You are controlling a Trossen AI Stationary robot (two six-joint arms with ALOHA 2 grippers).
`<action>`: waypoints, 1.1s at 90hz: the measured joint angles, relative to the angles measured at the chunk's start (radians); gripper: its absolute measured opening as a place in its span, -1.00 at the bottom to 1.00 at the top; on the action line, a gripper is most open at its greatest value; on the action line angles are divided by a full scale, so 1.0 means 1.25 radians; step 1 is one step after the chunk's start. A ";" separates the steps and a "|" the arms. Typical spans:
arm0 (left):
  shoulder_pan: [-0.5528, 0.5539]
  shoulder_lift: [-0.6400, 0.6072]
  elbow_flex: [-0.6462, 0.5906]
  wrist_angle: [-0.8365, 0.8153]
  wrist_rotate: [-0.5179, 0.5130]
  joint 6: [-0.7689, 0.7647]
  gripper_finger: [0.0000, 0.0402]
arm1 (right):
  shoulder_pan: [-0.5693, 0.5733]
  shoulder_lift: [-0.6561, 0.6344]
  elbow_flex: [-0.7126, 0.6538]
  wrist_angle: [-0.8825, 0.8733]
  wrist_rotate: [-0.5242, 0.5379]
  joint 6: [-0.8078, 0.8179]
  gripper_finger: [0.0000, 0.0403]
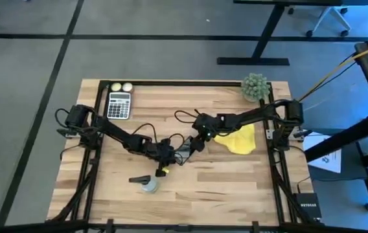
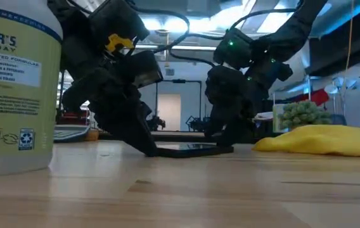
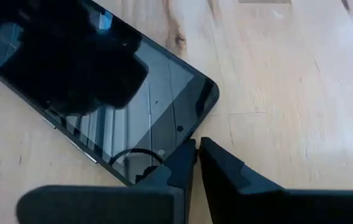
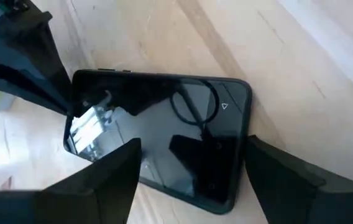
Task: Apply microfiber cloth
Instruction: Spray the back of the cellphone using the spray bottle
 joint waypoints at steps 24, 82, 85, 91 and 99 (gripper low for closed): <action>-0.007 -0.002 -0.001 -0.001 0.006 0.023 -0.93 | -0.002 -0.046 0.000 -0.007 -0.032 0.017 0.28; -0.002 -0.009 -0.003 0.032 -0.099 0.055 -0.92 | 0.007 -0.051 0.008 0.087 -0.182 0.039 0.03; -0.002 -0.009 -0.002 0.034 -0.114 0.055 -0.92 | 0.007 -0.051 0.008 0.111 -0.185 0.043 -0.01; -0.003 -0.009 -0.002 0.034 -0.110 0.055 -0.92 | 0.010 -0.050 0.007 0.123 -0.161 0.043 -0.07; -0.005 -0.010 -0.002 0.035 -0.097 0.047 -0.92 | 0.010 -0.050 0.015 0.121 -0.145 0.042 -0.16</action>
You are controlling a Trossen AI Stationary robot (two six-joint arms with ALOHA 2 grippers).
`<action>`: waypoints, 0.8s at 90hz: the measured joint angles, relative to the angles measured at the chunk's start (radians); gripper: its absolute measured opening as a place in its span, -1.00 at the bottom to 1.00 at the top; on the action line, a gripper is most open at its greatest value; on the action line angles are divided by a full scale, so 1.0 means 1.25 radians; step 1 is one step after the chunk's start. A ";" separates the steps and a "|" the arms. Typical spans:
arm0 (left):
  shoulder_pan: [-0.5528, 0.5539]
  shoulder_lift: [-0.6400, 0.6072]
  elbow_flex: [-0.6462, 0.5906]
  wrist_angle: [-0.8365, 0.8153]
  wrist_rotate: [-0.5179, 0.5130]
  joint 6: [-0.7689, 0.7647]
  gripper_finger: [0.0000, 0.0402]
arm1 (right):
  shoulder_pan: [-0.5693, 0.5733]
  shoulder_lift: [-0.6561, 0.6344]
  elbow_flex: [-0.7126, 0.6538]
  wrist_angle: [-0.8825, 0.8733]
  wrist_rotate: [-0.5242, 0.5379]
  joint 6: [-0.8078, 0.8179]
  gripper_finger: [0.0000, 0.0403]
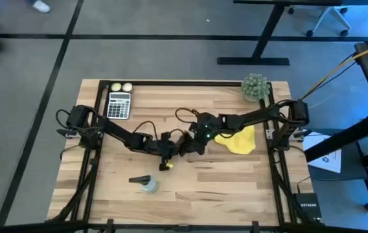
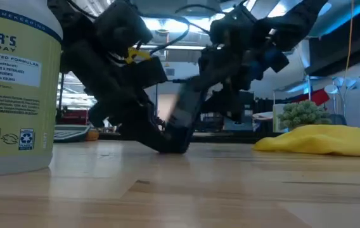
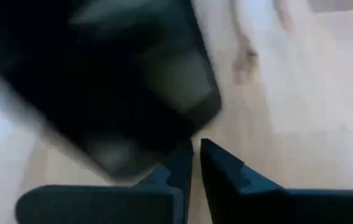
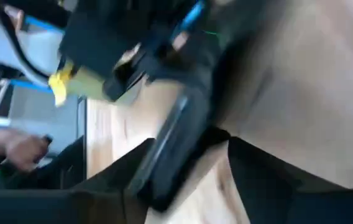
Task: Apply microfiber cloth
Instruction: Spray the back of the cellphone using the spray bottle
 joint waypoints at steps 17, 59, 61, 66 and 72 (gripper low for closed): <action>-0.003 -0.001 0.000 0.000 0.008 0.001 -0.92 | -0.001 0.000 0.000 -0.030 0.081 0.002 -0.28; -0.004 -0.003 0.001 0.002 0.017 0.003 -0.92 | -0.002 0.030 -0.001 0.076 0.305 0.000 -0.29; -0.004 -0.003 0.001 0.002 0.017 0.003 -0.92 | -0.002 0.035 -0.001 0.082 0.305 0.001 -0.29; -0.004 -0.004 0.001 0.002 0.017 0.003 -0.92 | -0.002 0.048 -0.001 0.082 0.305 0.010 -0.29; -0.004 -0.007 0.001 -0.001 0.017 0.003 -0.92 | -0.003 0.064 -0.001 0.077 0.305 0.022 -0.29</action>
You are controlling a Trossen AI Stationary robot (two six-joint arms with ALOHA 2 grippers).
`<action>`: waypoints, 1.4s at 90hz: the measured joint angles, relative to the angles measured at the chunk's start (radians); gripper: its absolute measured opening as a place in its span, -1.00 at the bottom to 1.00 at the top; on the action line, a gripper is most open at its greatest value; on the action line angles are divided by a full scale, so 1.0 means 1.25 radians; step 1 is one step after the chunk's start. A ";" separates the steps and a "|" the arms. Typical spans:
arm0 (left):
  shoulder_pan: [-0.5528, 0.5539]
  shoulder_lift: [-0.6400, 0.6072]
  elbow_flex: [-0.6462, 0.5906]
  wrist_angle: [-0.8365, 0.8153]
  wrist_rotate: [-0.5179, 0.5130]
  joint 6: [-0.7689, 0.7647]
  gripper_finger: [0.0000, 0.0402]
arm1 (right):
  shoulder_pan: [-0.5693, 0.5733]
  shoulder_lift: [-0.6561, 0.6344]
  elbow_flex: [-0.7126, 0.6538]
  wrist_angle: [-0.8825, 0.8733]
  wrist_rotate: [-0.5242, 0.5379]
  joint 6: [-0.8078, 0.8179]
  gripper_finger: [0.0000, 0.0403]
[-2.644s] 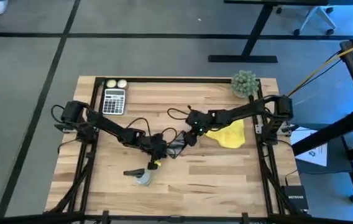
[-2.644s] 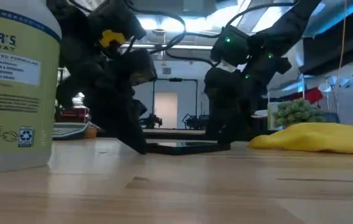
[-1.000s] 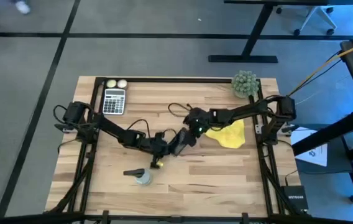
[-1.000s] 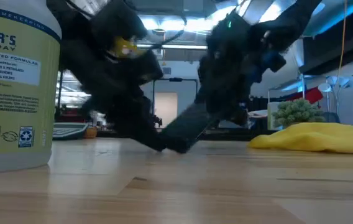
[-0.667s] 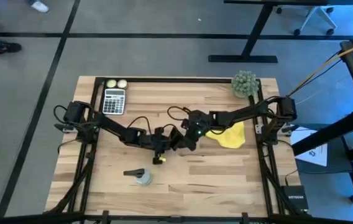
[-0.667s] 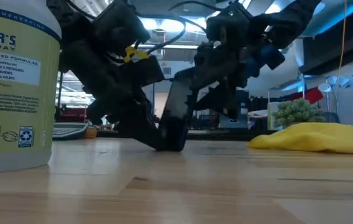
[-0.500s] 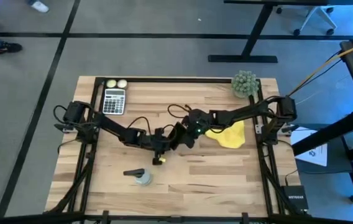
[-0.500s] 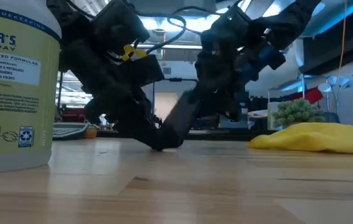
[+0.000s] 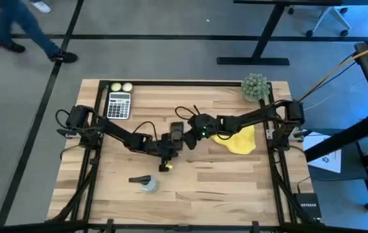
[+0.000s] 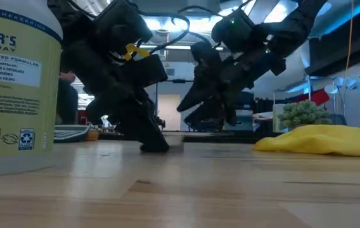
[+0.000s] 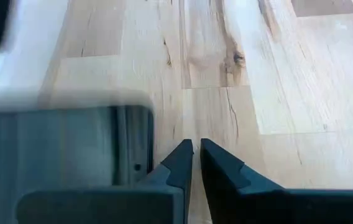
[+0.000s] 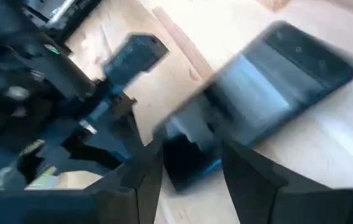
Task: Apply microfiber cloth
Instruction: Spray the back of the cellphone using the spray bottle
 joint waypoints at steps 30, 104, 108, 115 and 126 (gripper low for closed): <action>-0.009 -0.133 0.030 -0.277 -0.134 -0.031 -0.92 | -0.019 0.011 -0.001 -0.042 0.000 0.022 -0.29; 0.133 0.031 -0.028 0.015 0.008 0.049 -0.93 | -0.024 0.110 0.000 0.011 0.073 0.114 -0.29; 0.133 0.034 -0.026 0.020 0.013 0.054 -0.93 | -0.024 0.111 0.000 0.018 0.064 0.101 -0.29; 0.133 0.035 -0.025 0.021 0.019 0.061 -0.93 | -0.026 0.114 -0.002 0.039 0.028 0.085 -0.29; 0.130 0.034 -0.025 0.018 0.020 0.069 -0.93 | -0.027 0.112 -0.002 0.058 -0.004 0.080 -0.29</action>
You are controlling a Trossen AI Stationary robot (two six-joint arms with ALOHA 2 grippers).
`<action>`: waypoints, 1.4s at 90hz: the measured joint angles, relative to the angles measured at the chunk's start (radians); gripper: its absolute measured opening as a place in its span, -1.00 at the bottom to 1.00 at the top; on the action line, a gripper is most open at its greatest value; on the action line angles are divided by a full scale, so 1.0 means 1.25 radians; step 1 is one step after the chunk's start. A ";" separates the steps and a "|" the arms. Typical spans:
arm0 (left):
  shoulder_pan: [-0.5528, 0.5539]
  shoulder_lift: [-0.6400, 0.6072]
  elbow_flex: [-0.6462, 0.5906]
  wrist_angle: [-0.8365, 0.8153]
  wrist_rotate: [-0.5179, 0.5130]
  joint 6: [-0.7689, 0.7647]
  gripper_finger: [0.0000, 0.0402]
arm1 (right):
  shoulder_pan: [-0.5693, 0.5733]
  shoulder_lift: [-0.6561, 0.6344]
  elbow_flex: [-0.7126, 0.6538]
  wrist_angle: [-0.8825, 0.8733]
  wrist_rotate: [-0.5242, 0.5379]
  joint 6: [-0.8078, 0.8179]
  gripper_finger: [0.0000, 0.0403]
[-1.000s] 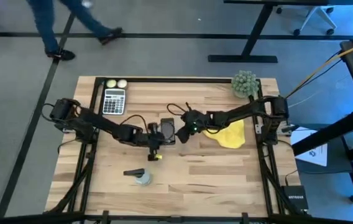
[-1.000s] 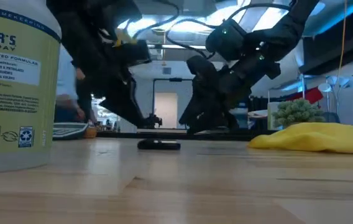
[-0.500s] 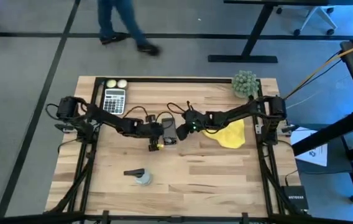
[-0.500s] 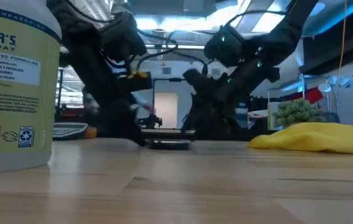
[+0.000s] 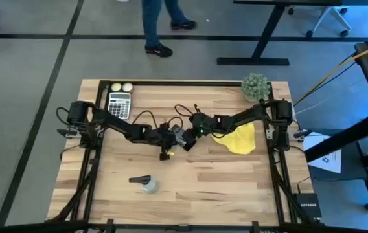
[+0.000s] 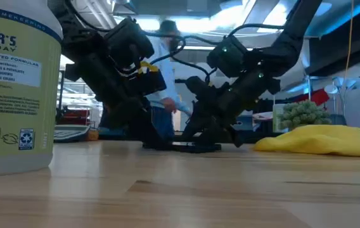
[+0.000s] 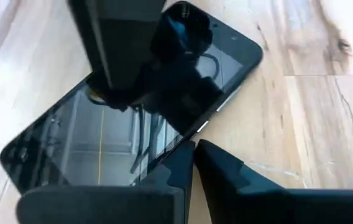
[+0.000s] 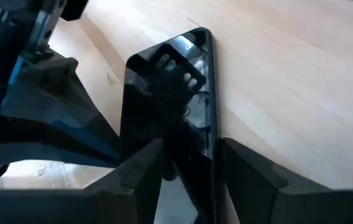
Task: Apply microfiber cloth
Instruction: Spray the back of the cellphone using the spray bottle
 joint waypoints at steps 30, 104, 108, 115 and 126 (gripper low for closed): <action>-0.010 0.000 0.000 -0.011 0.031 0.058 -0.93 | 0.000 -0.012 0.001 -0.002 -0.070 -0.003 -0.29; -0.030 -0.037 -0.001 0.004 0.012 0.115 -0.92 | 0.007 -0.033 0.002 0.050 -0.300 -0.038 -0.29; -0.031 -0.036 -0.001 0.006 0.007 0.118 -0.92 | 0.006 -0.031 0.001 0.056 -0.311 -0.038 -0.29; -0.030 -0.037 -0.001 0.004 0.004 0.120 -0.92 | 0.004 -0.032 0.001 0.053 -0.286 -0.035 -0.29; -0.029 -0.037 -0.001 0.008 0.000 0.120 -0.92 | 0.005 -0.033 0.003 -0.008 -0.215 -0.048 -0.35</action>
